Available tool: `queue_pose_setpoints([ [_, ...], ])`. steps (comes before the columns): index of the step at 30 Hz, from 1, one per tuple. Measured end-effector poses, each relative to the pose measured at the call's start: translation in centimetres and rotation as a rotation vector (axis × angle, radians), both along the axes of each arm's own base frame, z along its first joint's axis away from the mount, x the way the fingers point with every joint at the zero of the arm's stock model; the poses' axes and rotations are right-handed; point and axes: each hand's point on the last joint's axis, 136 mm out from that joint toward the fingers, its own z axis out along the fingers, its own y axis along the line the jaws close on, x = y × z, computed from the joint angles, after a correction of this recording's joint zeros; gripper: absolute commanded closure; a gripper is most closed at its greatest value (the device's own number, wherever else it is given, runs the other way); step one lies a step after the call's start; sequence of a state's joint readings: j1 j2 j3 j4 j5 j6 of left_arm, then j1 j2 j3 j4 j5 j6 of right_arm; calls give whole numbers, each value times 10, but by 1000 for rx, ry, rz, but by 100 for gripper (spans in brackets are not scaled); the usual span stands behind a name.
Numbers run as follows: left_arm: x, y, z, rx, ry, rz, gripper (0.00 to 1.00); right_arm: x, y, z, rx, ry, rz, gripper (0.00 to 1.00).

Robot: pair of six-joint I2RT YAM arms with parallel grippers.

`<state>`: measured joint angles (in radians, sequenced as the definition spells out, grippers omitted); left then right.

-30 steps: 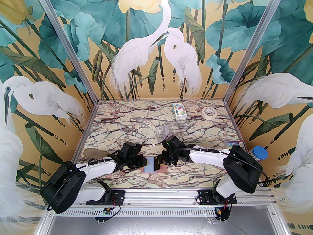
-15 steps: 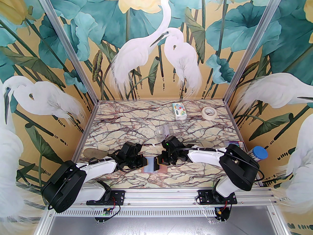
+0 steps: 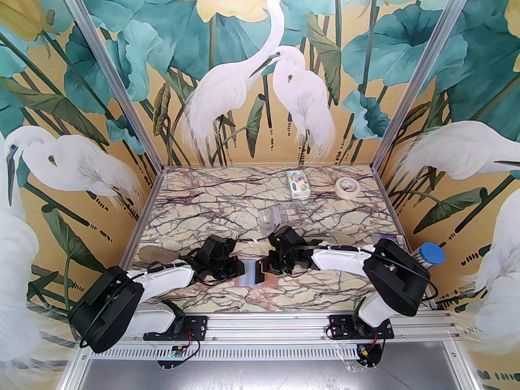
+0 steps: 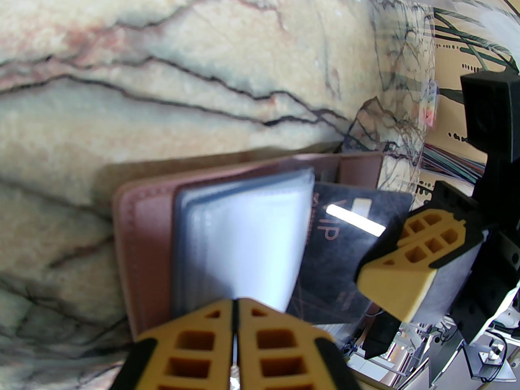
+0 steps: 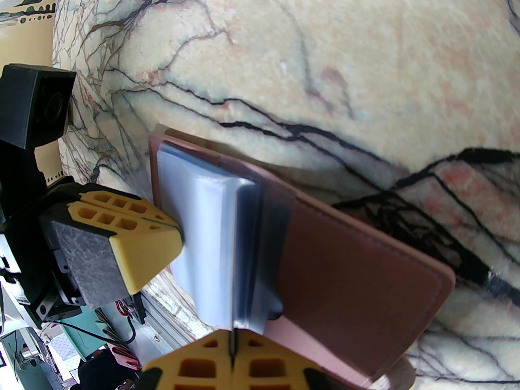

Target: Put the credit cards into the card holder

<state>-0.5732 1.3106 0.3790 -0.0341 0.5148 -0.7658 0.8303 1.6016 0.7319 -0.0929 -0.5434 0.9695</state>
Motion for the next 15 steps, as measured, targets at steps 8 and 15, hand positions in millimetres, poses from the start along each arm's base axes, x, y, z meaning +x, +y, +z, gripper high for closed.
queue_pose_setpoints([
  [8, 4, 1, 10, 21, -24, -3, 72, -1, 0, 1, -2, -1, 3, 100],
  [15, 16, -4, 51, -14, -116, -2, 74, -3, -4, -2, -21, 2, 11, 100],
])
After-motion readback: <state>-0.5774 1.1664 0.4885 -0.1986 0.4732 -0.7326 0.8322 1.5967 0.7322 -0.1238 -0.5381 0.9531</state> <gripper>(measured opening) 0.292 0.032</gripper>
